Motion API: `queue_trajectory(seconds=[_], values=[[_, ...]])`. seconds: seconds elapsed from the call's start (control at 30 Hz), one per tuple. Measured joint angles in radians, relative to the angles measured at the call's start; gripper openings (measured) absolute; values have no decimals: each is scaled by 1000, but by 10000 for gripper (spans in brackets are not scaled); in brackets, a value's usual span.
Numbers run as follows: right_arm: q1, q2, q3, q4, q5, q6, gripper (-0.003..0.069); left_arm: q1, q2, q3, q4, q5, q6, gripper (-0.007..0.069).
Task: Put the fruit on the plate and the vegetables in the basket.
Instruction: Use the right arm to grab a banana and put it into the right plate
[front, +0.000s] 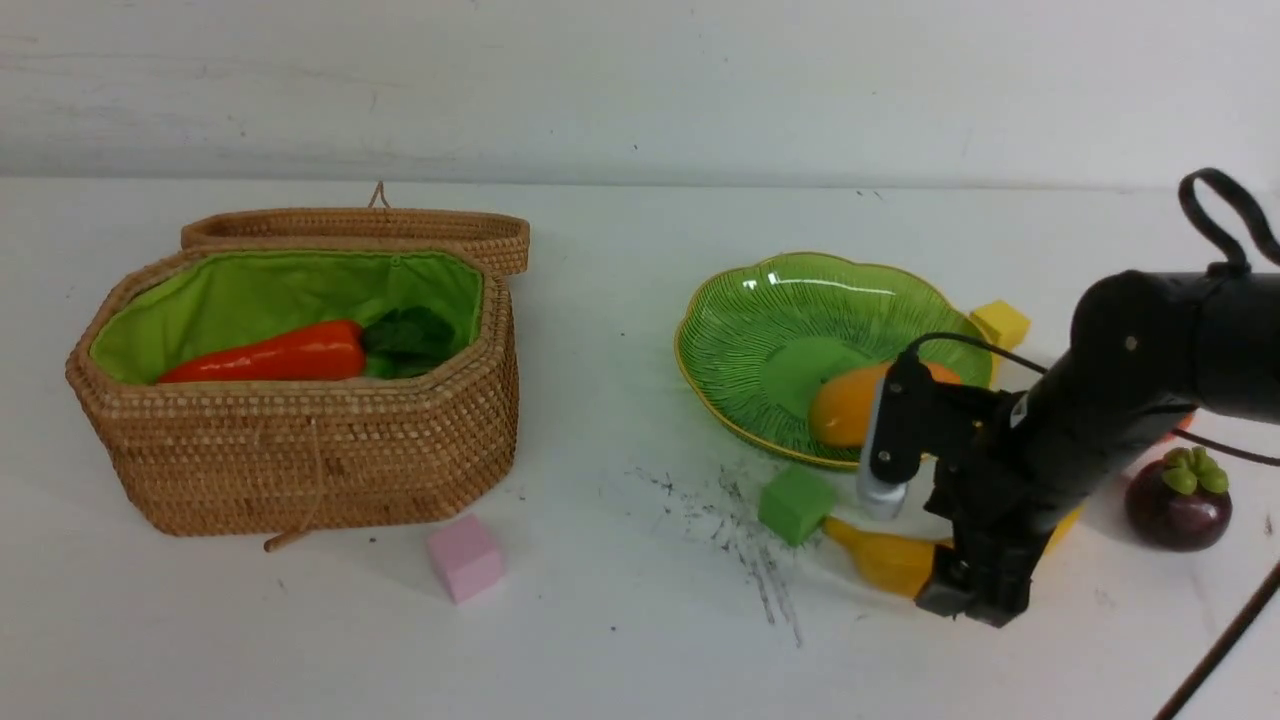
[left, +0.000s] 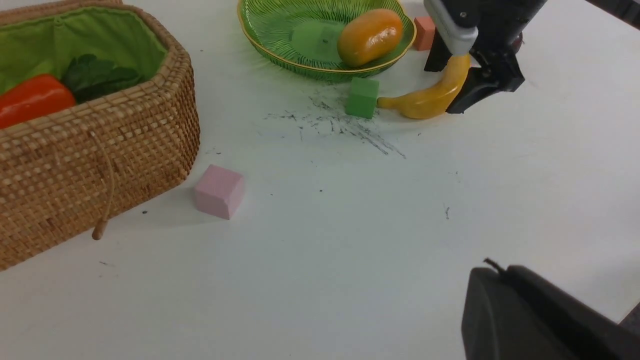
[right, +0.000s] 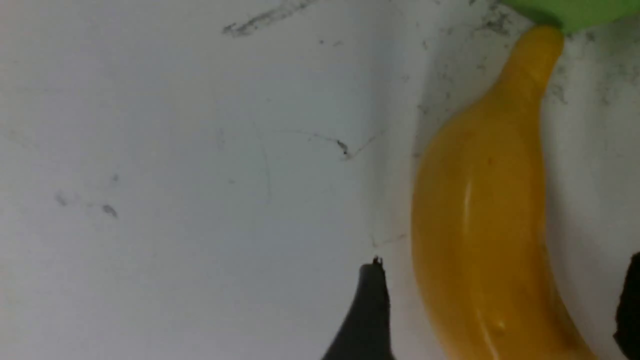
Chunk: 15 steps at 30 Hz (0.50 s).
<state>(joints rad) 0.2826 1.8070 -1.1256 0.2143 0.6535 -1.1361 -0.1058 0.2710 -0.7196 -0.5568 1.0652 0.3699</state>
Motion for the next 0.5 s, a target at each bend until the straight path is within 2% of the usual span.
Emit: queue_trajectory(seconds=[0.17,0.37,0.5], values=[[0,53,0,-4,-50,-34,509,0,0,0,0,-3,0,-2],[0,59,-2,-3,-31,-41,328,0,0,0,4,-5,0,0],[0,56,-4,-11,60,-41,326,0,0,0,6,-5,0,4]])
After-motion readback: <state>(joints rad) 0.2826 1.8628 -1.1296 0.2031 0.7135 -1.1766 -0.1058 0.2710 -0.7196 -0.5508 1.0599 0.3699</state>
